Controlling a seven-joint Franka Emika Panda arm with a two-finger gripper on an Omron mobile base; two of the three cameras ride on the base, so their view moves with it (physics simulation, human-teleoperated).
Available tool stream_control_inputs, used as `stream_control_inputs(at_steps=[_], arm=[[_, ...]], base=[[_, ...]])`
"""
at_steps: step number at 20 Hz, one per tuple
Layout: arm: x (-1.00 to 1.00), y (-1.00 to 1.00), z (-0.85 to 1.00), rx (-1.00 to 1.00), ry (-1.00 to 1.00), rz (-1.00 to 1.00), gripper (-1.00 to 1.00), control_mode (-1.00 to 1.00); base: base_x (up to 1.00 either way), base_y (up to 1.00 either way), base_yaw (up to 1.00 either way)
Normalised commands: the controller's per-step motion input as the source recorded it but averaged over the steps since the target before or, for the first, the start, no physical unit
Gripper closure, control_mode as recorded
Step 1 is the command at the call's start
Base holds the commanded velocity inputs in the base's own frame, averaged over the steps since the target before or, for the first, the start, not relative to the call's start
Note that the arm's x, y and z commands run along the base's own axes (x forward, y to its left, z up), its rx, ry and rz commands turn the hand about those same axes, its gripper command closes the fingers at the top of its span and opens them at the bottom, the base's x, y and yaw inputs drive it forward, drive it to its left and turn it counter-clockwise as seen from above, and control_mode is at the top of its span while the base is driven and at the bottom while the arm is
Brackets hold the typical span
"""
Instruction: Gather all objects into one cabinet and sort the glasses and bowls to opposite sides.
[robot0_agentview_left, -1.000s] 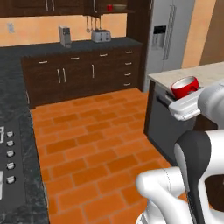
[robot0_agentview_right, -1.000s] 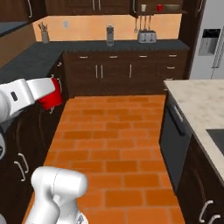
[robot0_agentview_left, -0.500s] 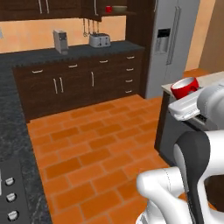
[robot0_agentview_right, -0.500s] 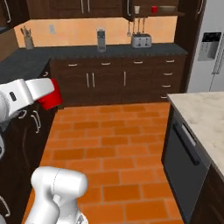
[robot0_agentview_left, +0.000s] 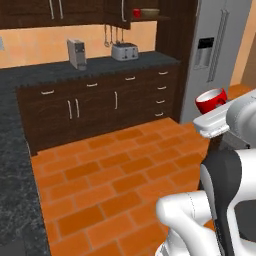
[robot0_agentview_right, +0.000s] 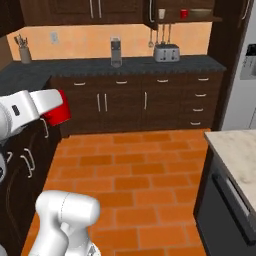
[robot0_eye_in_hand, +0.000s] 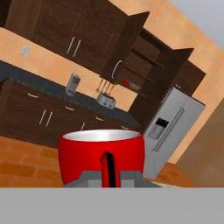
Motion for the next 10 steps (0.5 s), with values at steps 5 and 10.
stream_control_inputs(at_steps=[5, 10], arm=[[0.00, 0.00, 0.00, 0.00, 0.00, 0.00, 1.00, 1.00], [0.00, 0.00, 0.00, 0.00, 0.00, 0.00, 1.00, 1.00]], base=[[1.00, 0.04, 0.00], [1.00, 0.00, 0.00]])
